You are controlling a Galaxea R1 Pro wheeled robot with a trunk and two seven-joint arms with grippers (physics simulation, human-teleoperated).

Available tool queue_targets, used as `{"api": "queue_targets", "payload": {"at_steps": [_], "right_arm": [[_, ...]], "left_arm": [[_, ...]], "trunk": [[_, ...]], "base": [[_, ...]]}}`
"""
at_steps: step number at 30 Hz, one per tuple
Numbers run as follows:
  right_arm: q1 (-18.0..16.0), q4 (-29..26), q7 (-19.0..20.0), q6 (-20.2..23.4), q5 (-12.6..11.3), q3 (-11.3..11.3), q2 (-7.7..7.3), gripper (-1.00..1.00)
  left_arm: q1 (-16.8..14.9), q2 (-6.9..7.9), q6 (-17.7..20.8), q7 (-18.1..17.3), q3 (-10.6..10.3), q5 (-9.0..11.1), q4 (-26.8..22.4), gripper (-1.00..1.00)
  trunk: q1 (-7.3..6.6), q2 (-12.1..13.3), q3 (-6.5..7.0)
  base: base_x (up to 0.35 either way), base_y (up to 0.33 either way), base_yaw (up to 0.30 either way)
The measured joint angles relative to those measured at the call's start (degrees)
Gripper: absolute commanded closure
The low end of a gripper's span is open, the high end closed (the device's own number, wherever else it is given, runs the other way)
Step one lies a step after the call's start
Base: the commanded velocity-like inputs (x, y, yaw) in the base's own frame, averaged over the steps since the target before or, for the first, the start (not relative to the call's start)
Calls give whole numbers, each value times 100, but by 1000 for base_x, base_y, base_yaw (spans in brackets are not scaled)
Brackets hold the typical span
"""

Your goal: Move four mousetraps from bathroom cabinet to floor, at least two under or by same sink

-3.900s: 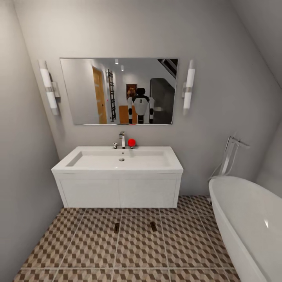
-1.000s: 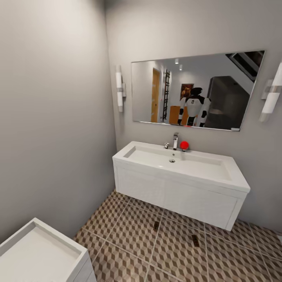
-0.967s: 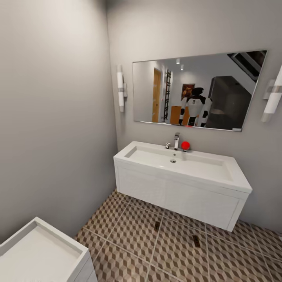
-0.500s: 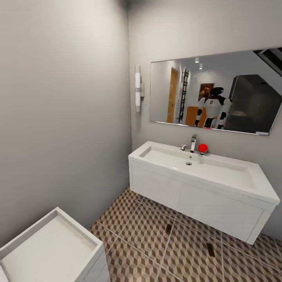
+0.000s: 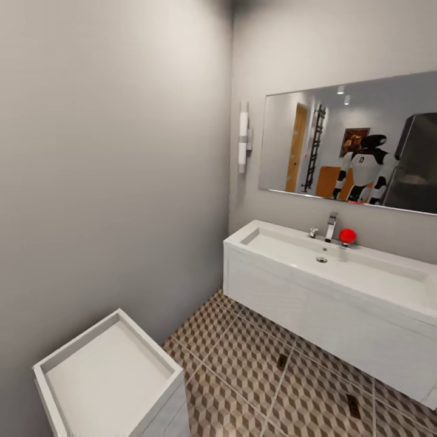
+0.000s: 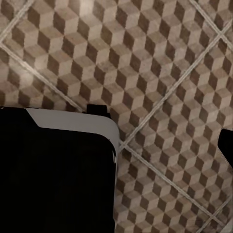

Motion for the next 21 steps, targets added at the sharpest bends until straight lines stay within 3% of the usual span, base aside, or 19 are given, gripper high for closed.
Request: {"api": "queue_targets", "payload": {"at_steps": [21], "right_arm": [[0,0,0,0,-5,-15,22,-100]], "left_arm": [[0,-1,0,0,-4,0,0,-100]], "trunk": [[0,0,0]], "base": [[0,0,278]]}}
